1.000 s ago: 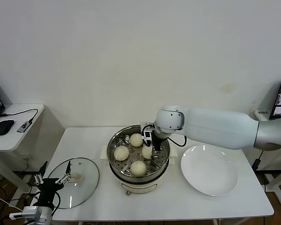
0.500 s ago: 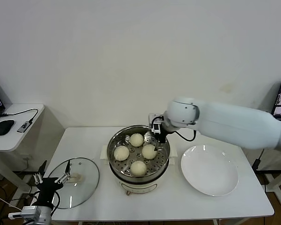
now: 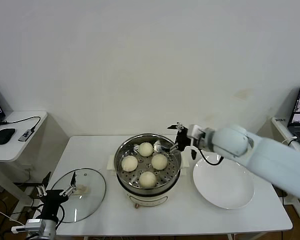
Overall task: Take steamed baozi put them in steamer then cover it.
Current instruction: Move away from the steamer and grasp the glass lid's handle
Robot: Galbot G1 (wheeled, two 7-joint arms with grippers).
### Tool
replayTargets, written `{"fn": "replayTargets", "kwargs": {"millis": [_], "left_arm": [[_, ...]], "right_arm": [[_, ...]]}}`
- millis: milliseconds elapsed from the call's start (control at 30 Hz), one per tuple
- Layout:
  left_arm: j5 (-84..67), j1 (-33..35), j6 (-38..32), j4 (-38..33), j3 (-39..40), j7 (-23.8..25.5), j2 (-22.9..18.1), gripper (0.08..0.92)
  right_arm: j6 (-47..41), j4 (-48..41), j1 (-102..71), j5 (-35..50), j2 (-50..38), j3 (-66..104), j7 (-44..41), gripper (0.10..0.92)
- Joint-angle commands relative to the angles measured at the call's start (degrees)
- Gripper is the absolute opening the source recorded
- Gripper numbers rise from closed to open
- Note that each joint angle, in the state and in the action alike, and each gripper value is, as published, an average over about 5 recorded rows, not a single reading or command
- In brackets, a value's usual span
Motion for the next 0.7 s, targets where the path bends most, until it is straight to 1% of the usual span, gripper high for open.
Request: {"fn": "replayTargets", "kwargs": {"millis": [33,133,233,300,400,500,567,700], "left_arm": [[3.47,0.44,0.15,0.11,0.29,-0.74,-0.55,0.823],[6.45,0.78,0.05,-0.17,0.15,-1.44,-0.76,0.823],[12.84,1.2,0.18,-0.25,0.14,-2.47,-0.89,0.823],[20.08,1.33,0.39,0.26,-0.37,-3.07,-0.76,0.823],[32.32,1.38,0.56,2.23,-2.66,-2.38,0.18,0.823],[44.75,2.85,-0.17,4.1,-5.69,-2.16,1.64,0.823],[55.09,5.44,-1.71,4.52,-7.93,-3.36,1.83,0.823],[74.2,12.55,-4.57,3.59,-11.91,-7.34,-0.61,0.823]], "right_arm": [[22.92,2.49,-52.78,-11.95,9.37,51.95,11.67,0.823],[26.16,2.54,-60.46,-15.47,17.74,62.23,7.8,0.823],[28.17,3.55,-65.51,-18.04,25.15,70.33,3.7,0.823],[29.02,4.7,-68.43,-19.55,29.43,75.1,1.24,0.823],[29.35,6.62,-72.24,-20.9,34.66,80.15,-1.55,0.823],[29.25,8.08,-75.38,-21.14,39.13,83.63,-2.03,0.823],[29.49,8.4,-76.96,-21.23,41.04,85.0,-1.06,0.823],[29.93,7.15,-78.78,-21.3,42.61,85.62,2.88,0.823]]}}
